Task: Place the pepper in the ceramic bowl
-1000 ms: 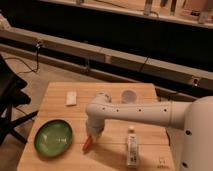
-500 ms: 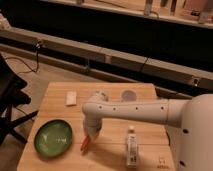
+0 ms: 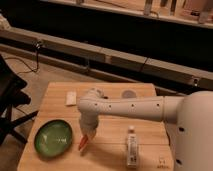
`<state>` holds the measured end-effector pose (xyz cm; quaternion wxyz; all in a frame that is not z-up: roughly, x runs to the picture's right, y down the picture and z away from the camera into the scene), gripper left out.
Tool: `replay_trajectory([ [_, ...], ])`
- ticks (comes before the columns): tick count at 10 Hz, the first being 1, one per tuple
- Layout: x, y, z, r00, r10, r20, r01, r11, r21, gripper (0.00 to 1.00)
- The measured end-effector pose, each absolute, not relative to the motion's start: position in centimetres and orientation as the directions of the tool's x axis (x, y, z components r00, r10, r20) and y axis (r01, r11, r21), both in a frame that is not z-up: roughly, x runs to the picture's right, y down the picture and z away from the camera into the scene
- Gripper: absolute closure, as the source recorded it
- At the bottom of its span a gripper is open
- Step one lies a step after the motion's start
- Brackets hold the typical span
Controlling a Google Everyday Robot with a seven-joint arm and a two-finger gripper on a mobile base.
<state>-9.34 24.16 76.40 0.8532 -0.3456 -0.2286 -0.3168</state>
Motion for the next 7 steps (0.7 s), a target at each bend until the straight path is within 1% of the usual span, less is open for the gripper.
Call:
replay_trajectory([
  [7,-10.8,23.1,76.2,0.665,-0.413,0.622,0.729,0.539,-0.422,0.93],
])
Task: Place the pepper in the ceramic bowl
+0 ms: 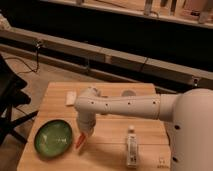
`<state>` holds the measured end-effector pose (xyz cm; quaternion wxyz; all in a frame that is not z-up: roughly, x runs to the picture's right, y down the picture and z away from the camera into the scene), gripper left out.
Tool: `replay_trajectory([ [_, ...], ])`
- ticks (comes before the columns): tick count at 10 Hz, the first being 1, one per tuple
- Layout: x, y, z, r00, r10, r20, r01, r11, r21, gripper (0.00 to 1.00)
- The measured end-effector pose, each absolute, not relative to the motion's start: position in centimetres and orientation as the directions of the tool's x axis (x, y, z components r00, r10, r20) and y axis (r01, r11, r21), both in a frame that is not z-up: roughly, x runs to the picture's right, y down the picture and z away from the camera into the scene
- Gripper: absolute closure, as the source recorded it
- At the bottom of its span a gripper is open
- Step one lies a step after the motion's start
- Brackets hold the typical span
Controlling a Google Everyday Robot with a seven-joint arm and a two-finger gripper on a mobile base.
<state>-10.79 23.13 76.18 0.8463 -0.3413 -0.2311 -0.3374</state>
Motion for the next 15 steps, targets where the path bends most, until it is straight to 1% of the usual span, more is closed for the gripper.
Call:
replay_trajectory([
  [9,-12.9,20.8,75.6,0.632,-0.449,0.632,0.762,0.512,-0.398,0.93],
  [12,-13.8,19.2,75.3,0.621,-0.461,0.633,0.771,0.504,-0.389,0.93],
  [15,-13.6,18.3,75.7,0.619,-0.465,0.633,0.773,0.504,-0.385,0.93],
])
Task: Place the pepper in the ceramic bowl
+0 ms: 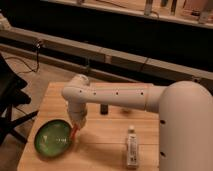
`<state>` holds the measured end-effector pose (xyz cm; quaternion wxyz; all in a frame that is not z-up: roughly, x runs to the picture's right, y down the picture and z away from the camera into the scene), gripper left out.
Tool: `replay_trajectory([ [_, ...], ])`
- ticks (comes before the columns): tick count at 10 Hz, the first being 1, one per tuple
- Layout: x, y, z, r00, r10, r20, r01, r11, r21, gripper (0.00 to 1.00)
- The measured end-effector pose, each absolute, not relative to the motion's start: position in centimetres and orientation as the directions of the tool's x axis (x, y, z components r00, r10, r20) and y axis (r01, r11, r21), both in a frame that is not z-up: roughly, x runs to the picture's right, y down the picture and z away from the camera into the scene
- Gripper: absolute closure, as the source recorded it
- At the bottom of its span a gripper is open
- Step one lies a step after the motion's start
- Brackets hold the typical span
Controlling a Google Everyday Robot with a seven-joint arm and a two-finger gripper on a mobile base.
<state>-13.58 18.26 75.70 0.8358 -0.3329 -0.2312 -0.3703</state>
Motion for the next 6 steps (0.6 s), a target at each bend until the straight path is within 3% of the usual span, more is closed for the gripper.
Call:
replay_trajectory([
  [6,-14.0,17.1,76.2,0.609,-0.475,0.636,0.781,0.501,-0.373,0.93],
])
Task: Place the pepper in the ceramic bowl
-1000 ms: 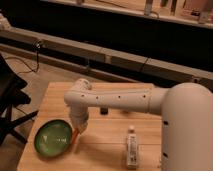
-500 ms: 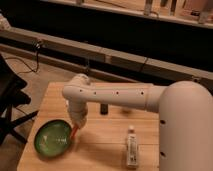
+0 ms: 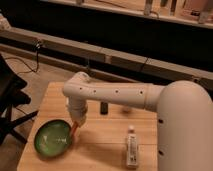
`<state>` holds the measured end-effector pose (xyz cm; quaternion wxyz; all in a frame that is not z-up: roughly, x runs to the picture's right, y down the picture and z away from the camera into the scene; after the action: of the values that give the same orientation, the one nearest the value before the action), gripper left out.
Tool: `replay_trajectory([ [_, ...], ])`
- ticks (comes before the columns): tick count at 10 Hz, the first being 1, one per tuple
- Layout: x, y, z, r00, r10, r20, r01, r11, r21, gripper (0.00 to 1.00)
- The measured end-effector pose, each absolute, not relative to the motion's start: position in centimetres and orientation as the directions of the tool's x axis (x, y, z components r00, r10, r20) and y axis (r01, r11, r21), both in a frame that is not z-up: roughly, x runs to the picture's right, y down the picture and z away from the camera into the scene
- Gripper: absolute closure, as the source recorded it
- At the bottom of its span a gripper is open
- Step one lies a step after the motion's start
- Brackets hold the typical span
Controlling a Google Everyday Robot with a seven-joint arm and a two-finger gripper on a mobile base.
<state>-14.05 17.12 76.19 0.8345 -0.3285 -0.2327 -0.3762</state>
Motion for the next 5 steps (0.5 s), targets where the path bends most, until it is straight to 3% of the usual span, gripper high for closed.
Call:
replay_trajectory([
  [5,-14.60,16.96,76.42,0.601,-0.480,0.639,0.787,0.495,-0.368,0.93],
])
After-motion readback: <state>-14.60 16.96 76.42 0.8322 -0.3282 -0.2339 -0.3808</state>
